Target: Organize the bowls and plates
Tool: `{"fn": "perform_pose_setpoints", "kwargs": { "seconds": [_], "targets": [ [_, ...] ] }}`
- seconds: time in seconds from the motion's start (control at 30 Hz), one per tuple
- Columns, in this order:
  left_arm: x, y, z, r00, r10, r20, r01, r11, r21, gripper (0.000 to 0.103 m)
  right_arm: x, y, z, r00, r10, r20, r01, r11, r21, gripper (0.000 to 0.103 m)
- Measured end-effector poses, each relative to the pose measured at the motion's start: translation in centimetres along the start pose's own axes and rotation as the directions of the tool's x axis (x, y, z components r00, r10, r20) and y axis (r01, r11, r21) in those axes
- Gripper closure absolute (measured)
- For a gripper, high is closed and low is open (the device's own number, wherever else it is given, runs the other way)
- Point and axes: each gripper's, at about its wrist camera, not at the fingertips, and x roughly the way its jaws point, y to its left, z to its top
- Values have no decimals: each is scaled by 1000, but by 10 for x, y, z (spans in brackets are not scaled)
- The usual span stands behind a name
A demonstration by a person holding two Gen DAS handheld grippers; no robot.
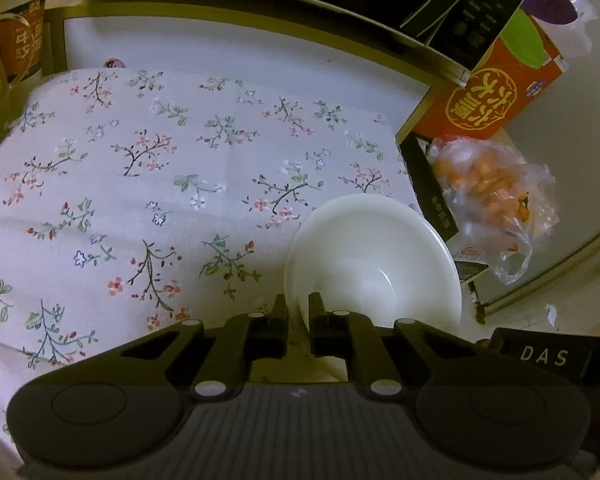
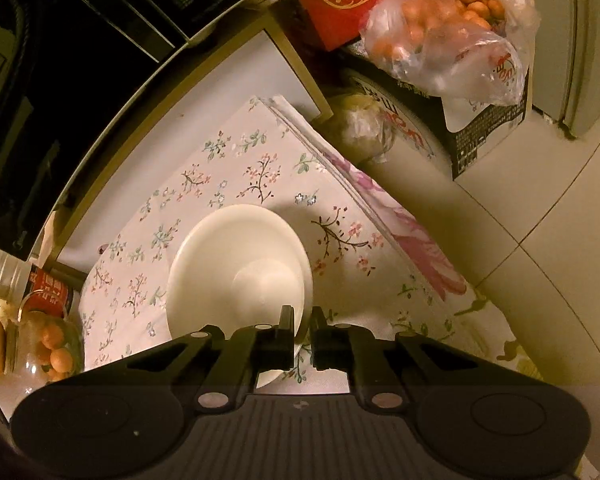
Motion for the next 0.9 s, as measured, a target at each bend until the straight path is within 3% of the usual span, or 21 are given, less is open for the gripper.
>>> {"fn": "perform_pose_setpoints", "kwargs": {
  "seconds": [0.9],
  "targets": [
    [-44, -6, -3, 999, 0, 48, 0, 1000, 3, 94, -38, 27, -5, 1000, 10, 16, -8, 989, -150, 94]
  ]
}}
